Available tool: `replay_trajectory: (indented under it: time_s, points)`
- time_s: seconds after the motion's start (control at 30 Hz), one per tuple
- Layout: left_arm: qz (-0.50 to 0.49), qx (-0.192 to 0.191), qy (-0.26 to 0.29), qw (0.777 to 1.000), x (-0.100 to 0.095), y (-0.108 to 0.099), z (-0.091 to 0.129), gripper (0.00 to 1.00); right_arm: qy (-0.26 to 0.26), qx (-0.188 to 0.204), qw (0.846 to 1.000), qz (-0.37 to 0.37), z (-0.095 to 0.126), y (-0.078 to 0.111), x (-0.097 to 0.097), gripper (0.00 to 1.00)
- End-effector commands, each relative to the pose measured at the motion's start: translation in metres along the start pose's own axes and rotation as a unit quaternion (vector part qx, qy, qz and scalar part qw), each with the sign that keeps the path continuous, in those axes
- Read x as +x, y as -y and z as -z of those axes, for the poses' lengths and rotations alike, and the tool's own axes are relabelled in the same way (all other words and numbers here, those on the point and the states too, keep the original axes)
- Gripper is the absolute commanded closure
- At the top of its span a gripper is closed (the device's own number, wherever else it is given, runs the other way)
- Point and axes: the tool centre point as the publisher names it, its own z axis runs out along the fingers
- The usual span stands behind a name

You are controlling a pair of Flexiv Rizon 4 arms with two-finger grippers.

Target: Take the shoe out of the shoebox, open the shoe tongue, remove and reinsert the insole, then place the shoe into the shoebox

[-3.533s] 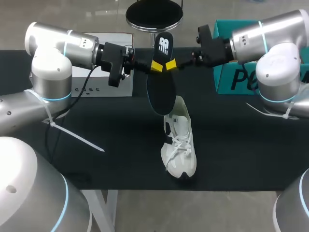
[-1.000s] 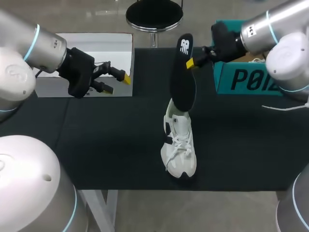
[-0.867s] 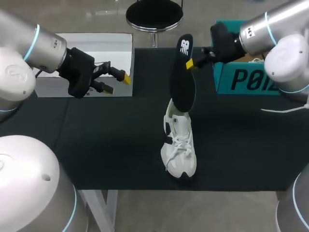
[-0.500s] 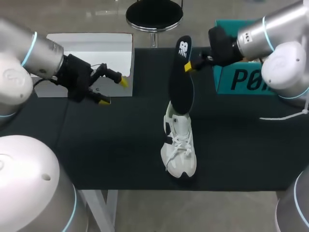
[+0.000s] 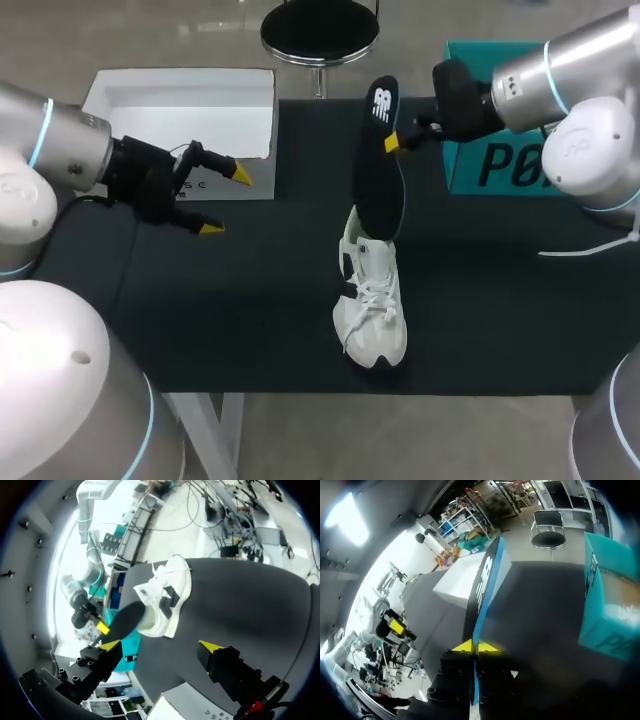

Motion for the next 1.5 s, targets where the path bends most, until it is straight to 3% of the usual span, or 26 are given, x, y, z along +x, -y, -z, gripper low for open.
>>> replay_trajectory:
  time_s: [0.03, 0.33, 0.63, 1.1, 1.5]
  points:
    - [0.0, -0.002, -0.002, 1.0, 0.0, 0.001, -0.001, 0.0, 0.0, 0.002, 1.0, 0.001, -0.01, -0.003, -0.004, 1.0]
    - [0.0, -0.002, -0.002, 1.0, 0.0, 0.001, -0.001, 0.0, -0.006, 0.009, 1.0, -0.007, -0.023, 0.002, -0.013, 1.0]
    - [0.0, -0.002, -0.002, 1.0, 0.0, 0.001, -0.001, 0.0, -0.004, 0.039, 0.999, -0.022, -0.022, 0.024, -0.015, 1.0]
    - [0.0, -0.002, -0.002, 1.0, 0.0, 0.001, -0.001, 0.0, -0.009, 0.047, 0.998, -0.032, -0.021, 0.063, 0.0, 1.0]
    - [0.0, -0.002, -0.002, 1.0, 0.0, 0.001, -0.001, 0.0, -0.009, 0.041, 0.999, -0.017, -0.043, 0.075, 0.001, 1.0]
